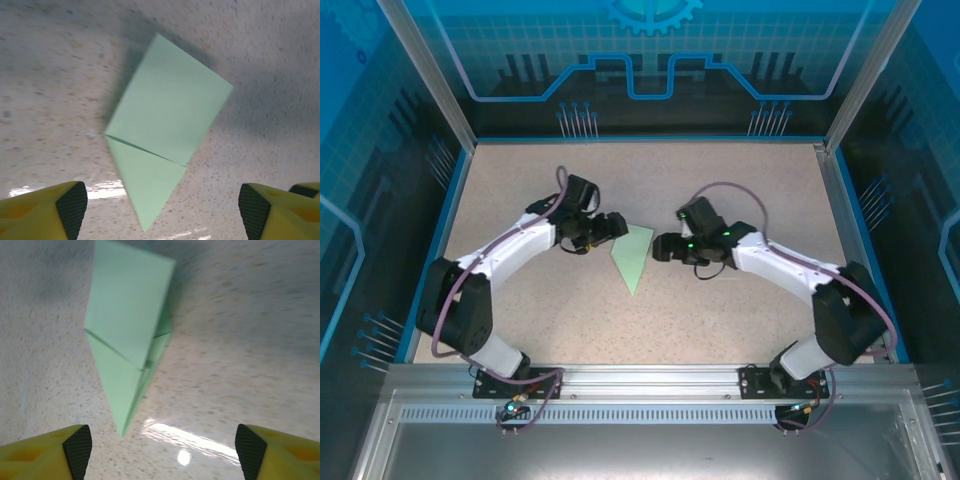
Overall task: Fold a paper plane with a square sheet of paper (pick it up from the middle)
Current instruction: Move the paper to the center of the table.
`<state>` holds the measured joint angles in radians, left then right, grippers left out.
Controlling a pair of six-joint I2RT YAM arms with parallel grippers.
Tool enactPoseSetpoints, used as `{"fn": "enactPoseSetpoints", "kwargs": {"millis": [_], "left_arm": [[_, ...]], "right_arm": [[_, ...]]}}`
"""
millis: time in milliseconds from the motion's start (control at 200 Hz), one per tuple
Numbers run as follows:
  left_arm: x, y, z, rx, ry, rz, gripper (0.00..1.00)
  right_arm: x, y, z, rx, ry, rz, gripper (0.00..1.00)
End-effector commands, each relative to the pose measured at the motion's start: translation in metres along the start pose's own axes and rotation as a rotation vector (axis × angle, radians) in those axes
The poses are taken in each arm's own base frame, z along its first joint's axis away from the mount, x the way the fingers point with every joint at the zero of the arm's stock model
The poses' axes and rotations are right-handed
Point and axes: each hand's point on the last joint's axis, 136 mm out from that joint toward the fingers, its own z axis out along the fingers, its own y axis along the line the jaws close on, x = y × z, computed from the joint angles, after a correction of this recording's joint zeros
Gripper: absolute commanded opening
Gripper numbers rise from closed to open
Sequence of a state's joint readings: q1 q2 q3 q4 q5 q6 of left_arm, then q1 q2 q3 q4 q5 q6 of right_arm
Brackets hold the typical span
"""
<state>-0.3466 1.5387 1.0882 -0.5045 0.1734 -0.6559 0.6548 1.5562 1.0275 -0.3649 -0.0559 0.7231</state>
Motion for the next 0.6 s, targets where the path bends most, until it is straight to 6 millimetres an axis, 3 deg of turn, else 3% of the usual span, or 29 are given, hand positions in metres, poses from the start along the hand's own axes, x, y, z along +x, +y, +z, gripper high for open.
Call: {"fn": "enactPoseSetpoints", "kwargs": {"millis": [0, 145, 250, 380, 595], "left_arm": [[0.003, 0.031, 0.000, -0.001, 0.007, -0.096, 0.86], [0.004, 0.069, -0.004, -0.040, 0.006, -0.186, 0.90], [0.003, 0.081, -0.008, -0.055, 0.001, -0.194, 0.94], [-0.002, 0.088, -0.009, -0.058, -0.002, -0.205, 0.97], [0.001, 0.079, -0.003, 0.004, 0.028, -0.217, 0.98]], "right_arm": [[0.001, 0.039, 0.024, -0.026, -0.016, -0.030, 0.75], [0.020, 0.077, 0.066, -0.028, 0.062, -0.043, 0.68], [0.028, 0.092, 0.085, -0.018, 0.090, -0.028, 0.67], [0.041, 0.085, 0.099, 0.060, 0.136, -0.010, 0.66], [0.064, 0.057, 0.105, 0.159, 0.241, 0.005, 0.67]]}}
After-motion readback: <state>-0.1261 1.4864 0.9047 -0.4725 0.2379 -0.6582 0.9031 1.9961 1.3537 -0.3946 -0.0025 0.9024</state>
